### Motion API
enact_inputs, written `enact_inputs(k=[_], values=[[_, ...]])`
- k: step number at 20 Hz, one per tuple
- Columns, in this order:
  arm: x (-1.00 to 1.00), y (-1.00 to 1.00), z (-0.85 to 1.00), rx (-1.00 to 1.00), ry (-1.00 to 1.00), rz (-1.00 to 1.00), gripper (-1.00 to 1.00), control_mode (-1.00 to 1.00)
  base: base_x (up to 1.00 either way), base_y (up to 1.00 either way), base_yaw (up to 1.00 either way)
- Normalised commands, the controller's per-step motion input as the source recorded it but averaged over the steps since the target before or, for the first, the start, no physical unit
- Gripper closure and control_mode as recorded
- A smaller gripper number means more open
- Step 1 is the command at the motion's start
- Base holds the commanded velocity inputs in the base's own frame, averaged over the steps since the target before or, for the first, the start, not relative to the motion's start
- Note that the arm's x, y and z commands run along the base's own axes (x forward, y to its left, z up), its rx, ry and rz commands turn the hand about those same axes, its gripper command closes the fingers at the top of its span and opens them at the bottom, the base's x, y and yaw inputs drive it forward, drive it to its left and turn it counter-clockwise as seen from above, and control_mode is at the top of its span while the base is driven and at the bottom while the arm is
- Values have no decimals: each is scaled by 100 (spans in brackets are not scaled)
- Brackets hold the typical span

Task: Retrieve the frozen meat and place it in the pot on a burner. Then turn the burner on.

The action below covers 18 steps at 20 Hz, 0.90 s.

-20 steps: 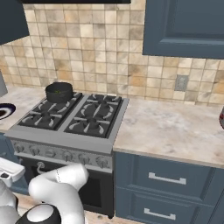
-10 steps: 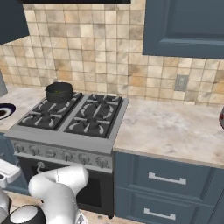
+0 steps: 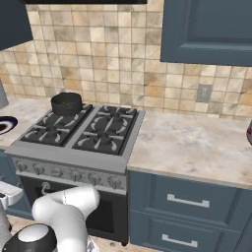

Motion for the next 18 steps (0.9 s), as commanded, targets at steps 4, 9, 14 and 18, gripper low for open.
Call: enact_inputs(k=[4, 9, 14, 18], values=[[11, 0, -9, 0, 13, 6, -100, -100, 0, 0, 0], [5, -9, -10, 0, 2, 5, -100, -100, 0, 0, 0], [3, -7, -14, -1, -4, 2, -100, -100, 0, 0, 0], [38, -4, -2, 0, 0, 0, -100, -100, 0, 0, 0]])
